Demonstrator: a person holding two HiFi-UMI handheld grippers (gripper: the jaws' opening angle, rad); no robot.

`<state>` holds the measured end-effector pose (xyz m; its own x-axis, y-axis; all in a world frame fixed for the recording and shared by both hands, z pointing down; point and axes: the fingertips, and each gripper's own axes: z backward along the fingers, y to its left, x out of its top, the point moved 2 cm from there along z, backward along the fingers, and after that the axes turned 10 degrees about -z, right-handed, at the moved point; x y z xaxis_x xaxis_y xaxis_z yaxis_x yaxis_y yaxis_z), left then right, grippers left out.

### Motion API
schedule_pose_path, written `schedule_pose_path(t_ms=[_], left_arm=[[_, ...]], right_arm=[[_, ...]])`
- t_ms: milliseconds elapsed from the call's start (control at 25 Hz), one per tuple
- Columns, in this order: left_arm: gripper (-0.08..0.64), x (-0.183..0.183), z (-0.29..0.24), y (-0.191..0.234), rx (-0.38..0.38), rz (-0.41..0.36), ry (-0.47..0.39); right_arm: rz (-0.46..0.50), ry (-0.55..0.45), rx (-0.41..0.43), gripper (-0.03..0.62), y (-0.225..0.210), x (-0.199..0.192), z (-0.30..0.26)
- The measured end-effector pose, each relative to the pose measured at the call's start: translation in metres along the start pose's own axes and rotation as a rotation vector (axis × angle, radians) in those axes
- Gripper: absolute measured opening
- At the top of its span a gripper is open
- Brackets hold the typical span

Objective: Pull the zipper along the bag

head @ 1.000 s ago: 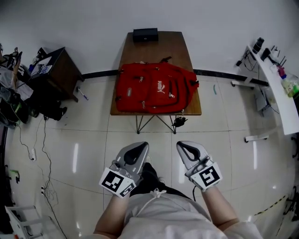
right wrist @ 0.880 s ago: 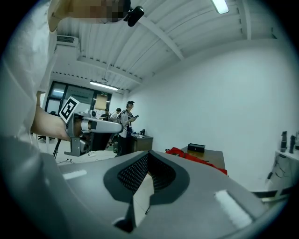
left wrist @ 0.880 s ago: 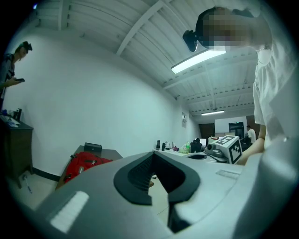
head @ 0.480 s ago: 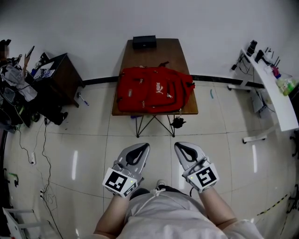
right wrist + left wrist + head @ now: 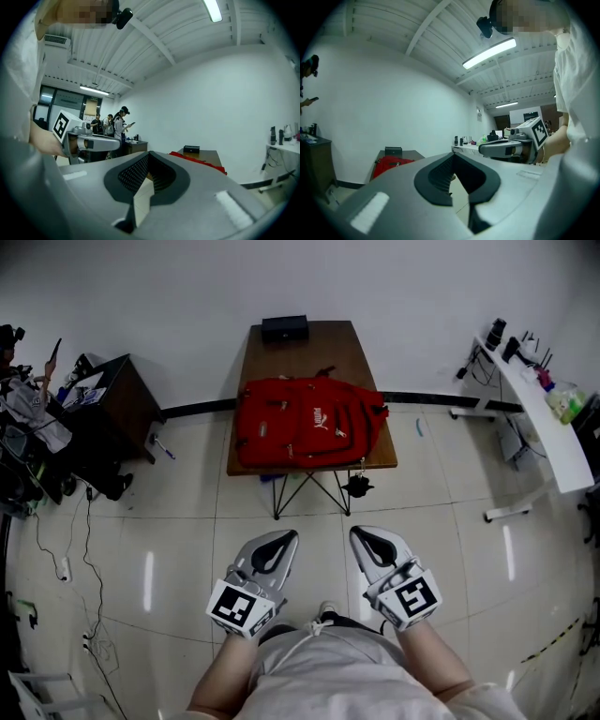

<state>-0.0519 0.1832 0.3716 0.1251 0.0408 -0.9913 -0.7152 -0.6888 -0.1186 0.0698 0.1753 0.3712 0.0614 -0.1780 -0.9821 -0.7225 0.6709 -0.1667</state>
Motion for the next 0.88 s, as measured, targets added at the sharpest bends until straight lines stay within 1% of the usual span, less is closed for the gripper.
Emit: schedule_pose_path(t_ms=[80,160,320,480,600,720,880], left_arm=[[0.006,0.001,0.001,0.001,-0.003,0.008,-0.008],[0.006,0.004,0.000,0.001,-0.012,-0.003,-0.016],[0.006,0.008,-0.002,0.000,-0.022,-0.016,-0.033],[0.006,0.009,-0.005,-0.001,-0.020,-0.022,-0.035],[0.006,0.006,-0.008,-0.002,-0.018,-0.019,-0.032],[0.006,0.004,-0.011,-0.003,-0.016,-0.022,-0.029],[0.006,0.005,-0.016,-0.002,-0.016,-0.035,-0.026]], right_arm=[[0.005,-0.011,-0.016,0.006,0.001,0.006,0.001],[0.007,-0.012,-0.031,0.006,0.001,0.009,0.003],[-0.004,-0.013,-0.034,0.006,0.000,0.004,0.006],[0.014,0.005,-0.044,0.006,-0.002,0.003,0.006],[0.022,0.003,-0.034,0.006,-0.006,0.001,0.003],[0.018,0.024,-0.032,0.006,-0.008,-0.002,0.000],[0.038,0.017,-0.001,0.006,-0.009,-0.006,-0.002]])
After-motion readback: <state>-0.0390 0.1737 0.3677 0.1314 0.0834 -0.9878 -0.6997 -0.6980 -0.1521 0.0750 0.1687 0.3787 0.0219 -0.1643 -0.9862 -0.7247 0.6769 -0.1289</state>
